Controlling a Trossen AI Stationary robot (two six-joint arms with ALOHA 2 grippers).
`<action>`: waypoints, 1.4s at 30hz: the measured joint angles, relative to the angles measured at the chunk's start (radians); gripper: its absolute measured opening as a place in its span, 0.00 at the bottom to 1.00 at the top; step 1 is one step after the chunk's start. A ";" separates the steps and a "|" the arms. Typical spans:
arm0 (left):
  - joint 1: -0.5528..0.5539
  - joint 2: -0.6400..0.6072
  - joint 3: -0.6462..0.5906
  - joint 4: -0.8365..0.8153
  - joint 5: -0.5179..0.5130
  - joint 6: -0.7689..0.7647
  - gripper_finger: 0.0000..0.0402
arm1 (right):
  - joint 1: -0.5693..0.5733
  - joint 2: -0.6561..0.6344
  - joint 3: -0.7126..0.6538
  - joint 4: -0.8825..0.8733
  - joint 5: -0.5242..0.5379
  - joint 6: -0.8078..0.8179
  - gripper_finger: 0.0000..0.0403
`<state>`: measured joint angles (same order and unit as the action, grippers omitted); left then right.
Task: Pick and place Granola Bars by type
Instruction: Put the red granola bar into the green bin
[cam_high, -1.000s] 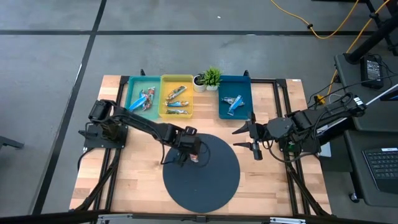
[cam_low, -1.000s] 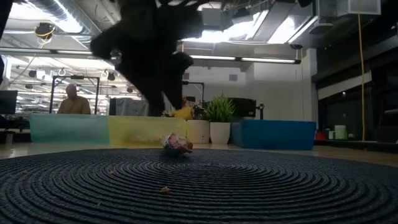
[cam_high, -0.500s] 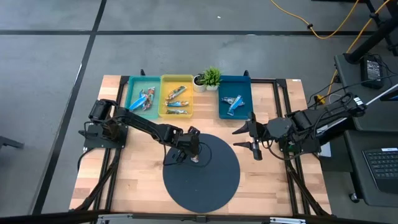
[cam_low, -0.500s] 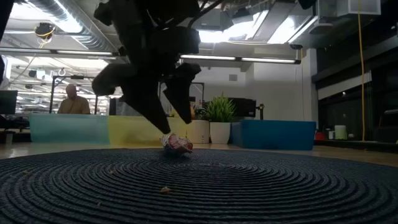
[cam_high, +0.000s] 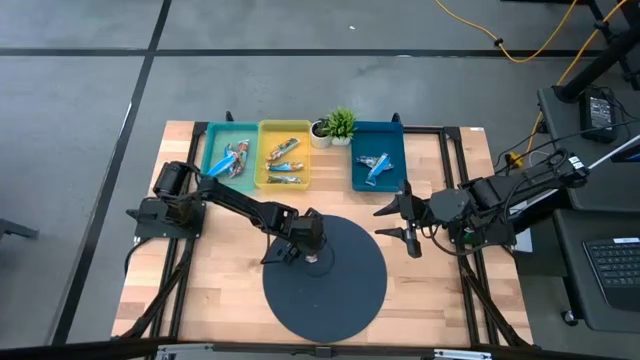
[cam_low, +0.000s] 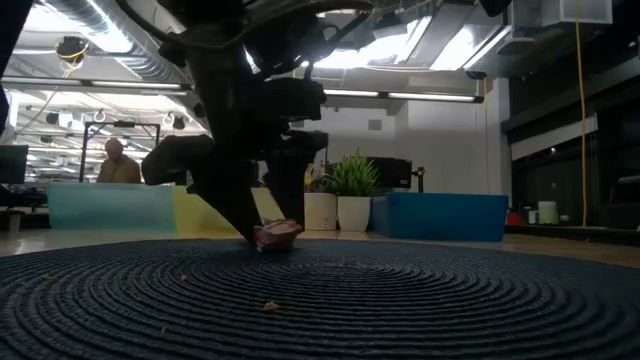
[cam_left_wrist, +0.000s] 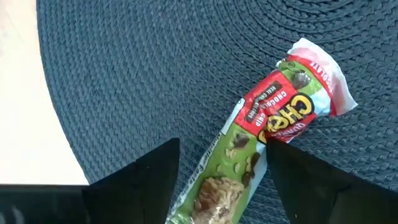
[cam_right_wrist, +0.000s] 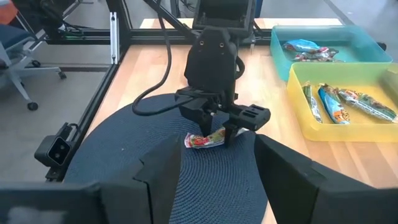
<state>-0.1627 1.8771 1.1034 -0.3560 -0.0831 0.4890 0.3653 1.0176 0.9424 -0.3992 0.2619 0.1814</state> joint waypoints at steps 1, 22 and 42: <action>0.000 0.000 0.000 -0.001 0.000 -0.005 0.58 | 0.000 0.000 0.000 0.000 0.000 0.000 0.51; 0.000 0.002 0.234 -0.226 -0.032 -0.049 0.03 | 0.000 0.000 0.000 -0.038 0.011 -0.010 0.51; 0.003 0.001 0.804 -0.531 -0.162 -0.223 0.03 | 0.000 0.000 0.000 -0.041 0.033 -0.047 0.51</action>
<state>-0.1596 1.8782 1.9074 -0.8872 -0.2455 0.2658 0.3650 1.0176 0.9424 -0.4404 0.2951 0.1348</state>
